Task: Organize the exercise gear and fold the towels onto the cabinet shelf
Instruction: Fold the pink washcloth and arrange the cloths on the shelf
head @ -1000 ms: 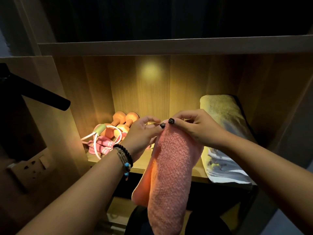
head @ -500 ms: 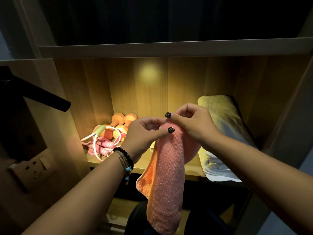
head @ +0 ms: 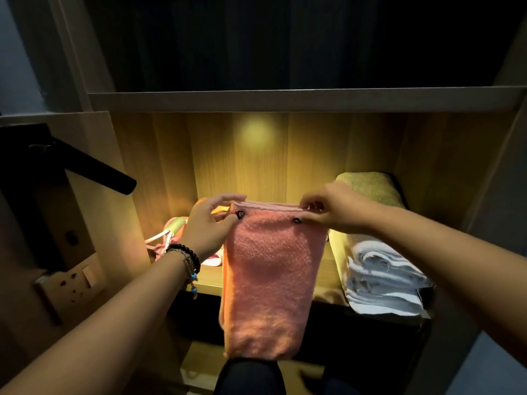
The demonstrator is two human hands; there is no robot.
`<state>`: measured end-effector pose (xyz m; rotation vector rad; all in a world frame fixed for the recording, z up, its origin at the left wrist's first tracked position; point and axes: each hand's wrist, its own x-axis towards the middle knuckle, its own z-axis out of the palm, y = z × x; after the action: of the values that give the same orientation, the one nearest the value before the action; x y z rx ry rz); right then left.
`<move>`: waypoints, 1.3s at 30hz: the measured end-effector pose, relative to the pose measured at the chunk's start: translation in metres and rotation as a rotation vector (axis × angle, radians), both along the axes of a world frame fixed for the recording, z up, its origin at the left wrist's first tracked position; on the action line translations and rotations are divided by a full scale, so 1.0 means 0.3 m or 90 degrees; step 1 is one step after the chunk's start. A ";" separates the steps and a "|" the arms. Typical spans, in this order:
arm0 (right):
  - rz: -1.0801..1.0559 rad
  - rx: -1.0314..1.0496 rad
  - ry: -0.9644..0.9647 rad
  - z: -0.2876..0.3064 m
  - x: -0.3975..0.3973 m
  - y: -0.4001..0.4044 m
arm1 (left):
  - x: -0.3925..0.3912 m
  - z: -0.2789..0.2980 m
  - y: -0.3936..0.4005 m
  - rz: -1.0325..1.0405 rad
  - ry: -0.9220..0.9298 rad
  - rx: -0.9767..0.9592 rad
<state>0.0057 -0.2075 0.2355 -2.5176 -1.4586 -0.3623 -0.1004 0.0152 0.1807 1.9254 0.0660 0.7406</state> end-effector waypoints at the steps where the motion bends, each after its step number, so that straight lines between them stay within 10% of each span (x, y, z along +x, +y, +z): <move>1: 0.027 0.019 0.000 0.020 -0.008 0.008 | -0.002 0.003 0.011 0.003 -0.005 0.015; 10: 0.048 -0.046 -0.048 0.101 -0.036 0.040 | 0.003 0.014 0.056 0.008 0.026 0.091; 18: -0.057 -0.106 0.044 0.018 -0.032 0.073 | 0.045 -0.045 0.116 0.006 0.093 -0.225; 24: -0.093 0.079 0.324 -0.069 0.037 0.143 | 0.064 -0.140 0.203 0.068 0.060 -0.260; 39: -0.177 0.435 0.332 -0.017 0.087 0.276 | 0.197 -0.052 0.286 -0.017 0.112 -0.466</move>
<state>0.0317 -0.1246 0.2305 -2.0241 -0.6409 -0.1782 -0.0411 0.1010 0.1651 1.2774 0.3679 0.4368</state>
